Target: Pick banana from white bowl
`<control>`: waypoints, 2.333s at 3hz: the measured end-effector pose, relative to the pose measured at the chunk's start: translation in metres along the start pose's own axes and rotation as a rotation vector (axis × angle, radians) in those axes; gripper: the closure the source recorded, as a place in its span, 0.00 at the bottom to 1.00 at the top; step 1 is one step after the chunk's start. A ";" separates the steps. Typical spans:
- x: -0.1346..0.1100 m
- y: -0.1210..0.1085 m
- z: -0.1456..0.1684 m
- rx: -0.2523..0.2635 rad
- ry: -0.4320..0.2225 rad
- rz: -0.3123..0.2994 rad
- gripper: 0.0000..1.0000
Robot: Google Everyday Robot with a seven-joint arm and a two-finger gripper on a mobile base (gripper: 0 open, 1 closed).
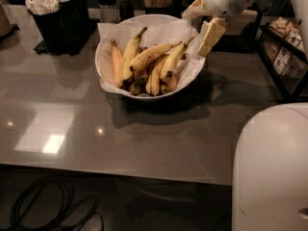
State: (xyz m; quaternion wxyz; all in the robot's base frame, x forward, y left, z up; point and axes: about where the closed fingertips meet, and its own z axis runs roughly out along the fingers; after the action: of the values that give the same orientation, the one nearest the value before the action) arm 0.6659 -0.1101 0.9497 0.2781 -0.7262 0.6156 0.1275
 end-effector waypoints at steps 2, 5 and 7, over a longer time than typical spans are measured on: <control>-0.006 -0.006 0.011 0.030 -0.063 0.017 0.12; -0.009 0.025 0.031 -0.009 -0.125 0.113 0.17; -0.010 0.028 0.039 -0.021 -0.110 0.122 0.33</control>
Offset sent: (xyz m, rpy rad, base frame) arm -0.0102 0.0102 -0.0044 0.0719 0.0103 -0.0133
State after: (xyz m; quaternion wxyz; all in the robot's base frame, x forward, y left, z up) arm 0.6431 -0.0824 0.9158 0.2956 -0.6822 0.6411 0.1903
